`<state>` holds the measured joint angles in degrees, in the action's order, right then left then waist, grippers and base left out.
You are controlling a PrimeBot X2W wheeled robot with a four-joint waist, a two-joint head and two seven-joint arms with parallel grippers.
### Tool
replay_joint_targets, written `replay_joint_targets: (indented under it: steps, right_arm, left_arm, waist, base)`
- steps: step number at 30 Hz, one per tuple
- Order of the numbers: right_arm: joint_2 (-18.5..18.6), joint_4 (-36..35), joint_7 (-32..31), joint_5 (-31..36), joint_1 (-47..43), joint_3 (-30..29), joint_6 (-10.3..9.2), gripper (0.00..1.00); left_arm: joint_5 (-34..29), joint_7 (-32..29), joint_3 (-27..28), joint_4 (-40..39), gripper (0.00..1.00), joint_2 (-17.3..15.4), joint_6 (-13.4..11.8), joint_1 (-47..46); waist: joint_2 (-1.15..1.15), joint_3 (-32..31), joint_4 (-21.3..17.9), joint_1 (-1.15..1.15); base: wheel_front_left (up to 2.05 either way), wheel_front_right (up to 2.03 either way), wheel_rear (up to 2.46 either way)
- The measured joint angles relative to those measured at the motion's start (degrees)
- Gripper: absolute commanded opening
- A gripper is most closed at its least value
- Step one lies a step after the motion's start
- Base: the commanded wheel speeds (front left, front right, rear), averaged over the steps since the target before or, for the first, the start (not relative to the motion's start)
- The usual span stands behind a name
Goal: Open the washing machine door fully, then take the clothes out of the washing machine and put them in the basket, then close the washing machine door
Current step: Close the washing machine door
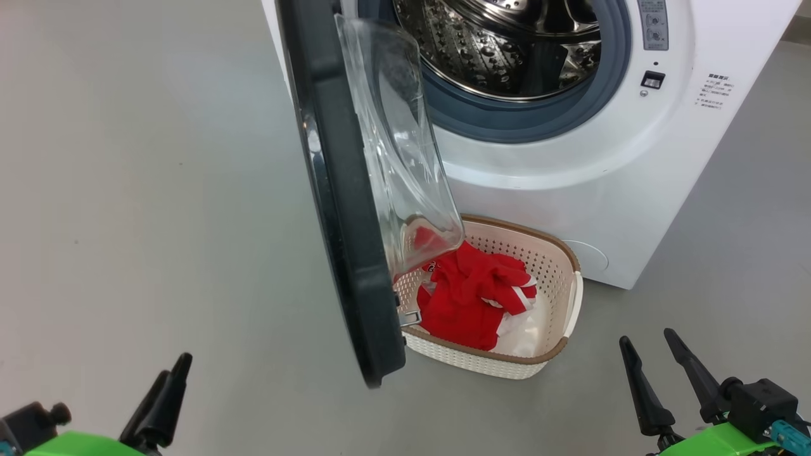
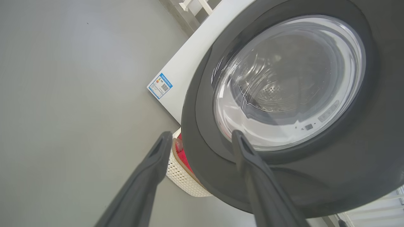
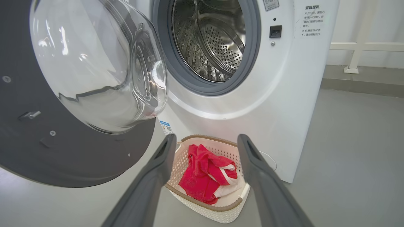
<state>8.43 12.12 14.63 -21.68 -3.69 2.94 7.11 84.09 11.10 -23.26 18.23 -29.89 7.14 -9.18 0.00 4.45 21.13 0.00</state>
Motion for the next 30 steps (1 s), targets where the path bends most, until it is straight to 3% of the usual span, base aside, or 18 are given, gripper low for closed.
replay_joint_targets:
  steps: [5, 12, 30]
  right_arm:
    - [0.04, -0.07, 0.00, 0.00, 0.00, -0.21, 0.00, 1.00]
    - [0.03, -0.12, 0.00, 0.00, 0.00, -0.71, 0.00, 1.00]
    - [0.25, -0.69, 0.00, 0.00, 0.00, -2.36, 0.00, 1.00]
  left_arm:
    - [-1.65, 2.04, -0.58, 1.60, 1.00, 0.30, 0.00, 0.17]
    - [-9.76, 3.20, 0.00, 4.87, 1.00, 2.05, 0.02, 0.53]
    - [-49.23, 3.20, 18.75, -0.99, 1.00, 14.06, 0.04, 5.39]
  waist:
    - [0.00, 0.10, -0.38, 0.00]
    - [0.00, 0.27, -0.75, 0.00]
    - [0.00, 0.22, -1.06, 0.00]
  base:
    - [0.00, 0.00, 0.00]
    - [0.00, 0.00, 0.00]
    - [0.00, 0.00, 0.00]
